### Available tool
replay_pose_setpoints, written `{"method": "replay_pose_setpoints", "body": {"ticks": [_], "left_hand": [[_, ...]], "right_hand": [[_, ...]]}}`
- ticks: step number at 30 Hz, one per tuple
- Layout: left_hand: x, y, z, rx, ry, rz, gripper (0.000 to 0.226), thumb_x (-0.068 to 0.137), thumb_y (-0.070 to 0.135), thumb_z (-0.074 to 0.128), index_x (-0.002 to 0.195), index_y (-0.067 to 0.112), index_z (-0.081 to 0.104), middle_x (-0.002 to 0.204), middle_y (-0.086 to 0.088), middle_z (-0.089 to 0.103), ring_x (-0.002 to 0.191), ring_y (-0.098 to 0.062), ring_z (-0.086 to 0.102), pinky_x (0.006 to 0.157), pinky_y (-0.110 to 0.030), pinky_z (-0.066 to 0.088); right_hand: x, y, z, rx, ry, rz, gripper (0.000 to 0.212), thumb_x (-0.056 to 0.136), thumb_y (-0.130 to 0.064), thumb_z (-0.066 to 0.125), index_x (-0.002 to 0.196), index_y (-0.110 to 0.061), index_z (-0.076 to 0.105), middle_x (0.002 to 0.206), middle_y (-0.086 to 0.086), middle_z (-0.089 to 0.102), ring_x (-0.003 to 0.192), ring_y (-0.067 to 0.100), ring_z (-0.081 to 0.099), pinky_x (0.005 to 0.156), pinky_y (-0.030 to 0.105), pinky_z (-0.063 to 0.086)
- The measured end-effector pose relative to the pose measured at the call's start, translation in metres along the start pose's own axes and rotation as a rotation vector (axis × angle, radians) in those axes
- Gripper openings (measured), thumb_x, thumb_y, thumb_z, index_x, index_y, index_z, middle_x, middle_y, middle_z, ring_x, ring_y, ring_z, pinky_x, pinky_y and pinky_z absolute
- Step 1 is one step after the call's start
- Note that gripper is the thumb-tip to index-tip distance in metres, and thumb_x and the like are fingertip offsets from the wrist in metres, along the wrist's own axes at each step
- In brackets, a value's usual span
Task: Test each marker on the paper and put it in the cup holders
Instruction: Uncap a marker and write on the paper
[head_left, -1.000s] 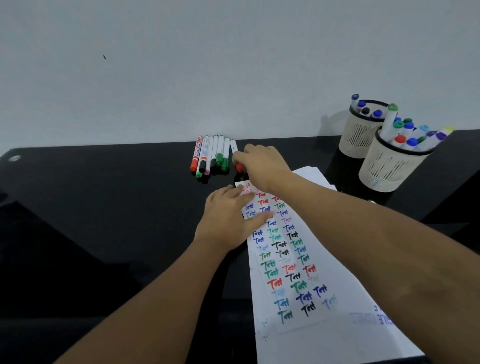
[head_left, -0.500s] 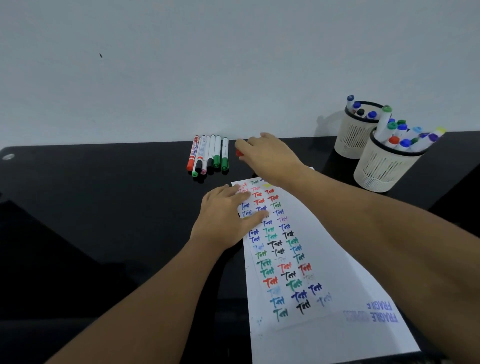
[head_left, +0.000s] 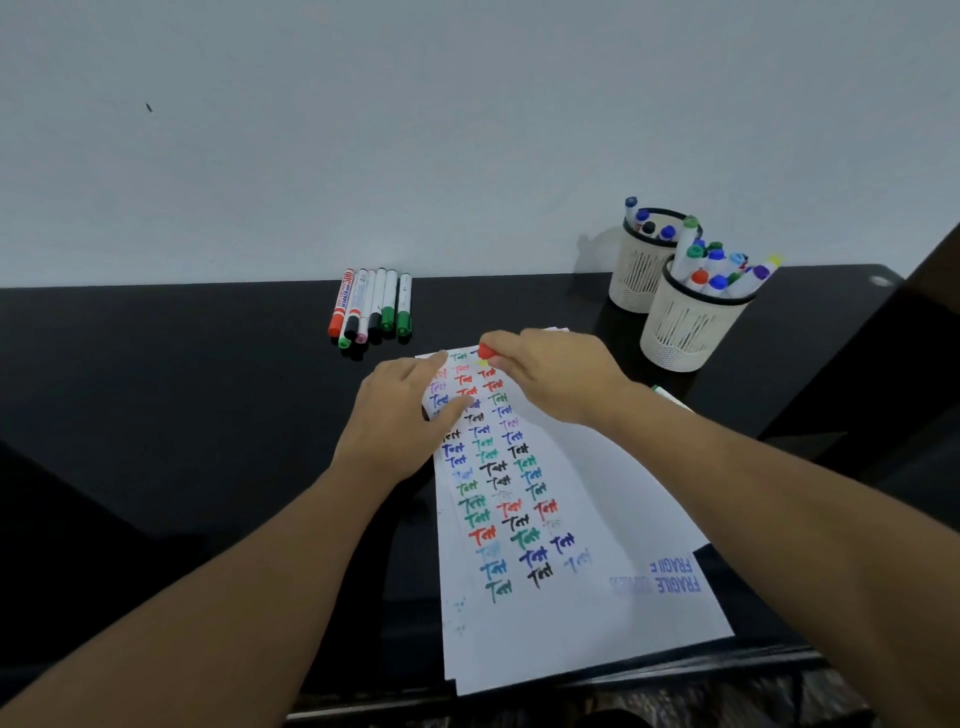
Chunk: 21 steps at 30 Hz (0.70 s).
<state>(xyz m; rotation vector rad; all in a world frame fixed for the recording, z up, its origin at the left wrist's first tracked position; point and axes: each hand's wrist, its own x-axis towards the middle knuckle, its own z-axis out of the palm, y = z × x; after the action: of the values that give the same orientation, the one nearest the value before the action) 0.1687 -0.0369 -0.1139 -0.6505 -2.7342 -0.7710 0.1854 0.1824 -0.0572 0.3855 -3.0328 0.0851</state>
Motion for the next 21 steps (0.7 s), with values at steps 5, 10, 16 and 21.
{"method": "replay_pose_setpoints", "body": {"ticks": [5,10,16,21], "left_hand": [[-0.003,-0.002,0.002,0.011,0.07,0.114,0.054,0.095,0.042,0.066,0.14,0.014,0.058,0.122,-0.005,0.066,0.116,-0.025,0.055,0.099,-0.045,0.047],[-0.002,-0.006,0.004,0.025,0.101,0.185,0.045,0.096,0.036,0.066,0.137,0.018,0.062,0.119,-0.003,0.067,0.112,-0.025,0.056,0.095,-0.047,0.049],[-0.002,-0.01,0.007,0.033,0.14,0.296,0.036,0.099,0.032,0.062,0.133,0.02,0.065,0.117,0.0,0.067,0.109,-0.022,0.057,0.092,-0.043,0.048],[-0.003,-0.008,0.005,0.021,0.112,0.249,0.033,0.101,0.034,0.056,0.126,0.016,0.068,0.116,-0.001,0.067,0.11,-0.022,0.055,0.092,-0.045,0.049]], "right_hand": [[-0.015,-0.006,0.004,-0.082,-0.048,0.013,0.047,0.107,-0.061,0.021,0.145,-0.045,0.044,0.121,-0.006,0.071,0.099,0.018,0.067,0.053,0.027,0.038],[-0.018,-0.009,0.004,-0.078,-0.029,0.027,0.053,0.104,-0.068,0.023,0.146,-0.044,0.045,0.115,-0.004,0.072,0.093,0.018,0.068,0.056,0.027,0.044],[-0.013,-0.017,0.01,-0.077,-0.021,-0.027,0.049,0.102,-0.069,0.029,0.121,-0.034,0.057,0.092,-0.006,0.068,0.081,0.015,0.066,0.069,0.036,0.056],[-0.013,-0.016,0.013,-0.058,-0.055,0.021,0.052,0.101,-0.071,0.034,0.126,-0.03,0.052,0.096,-0.006,0.069,0.081,0.014,0.066,0.071,0.036,0.056]]}}
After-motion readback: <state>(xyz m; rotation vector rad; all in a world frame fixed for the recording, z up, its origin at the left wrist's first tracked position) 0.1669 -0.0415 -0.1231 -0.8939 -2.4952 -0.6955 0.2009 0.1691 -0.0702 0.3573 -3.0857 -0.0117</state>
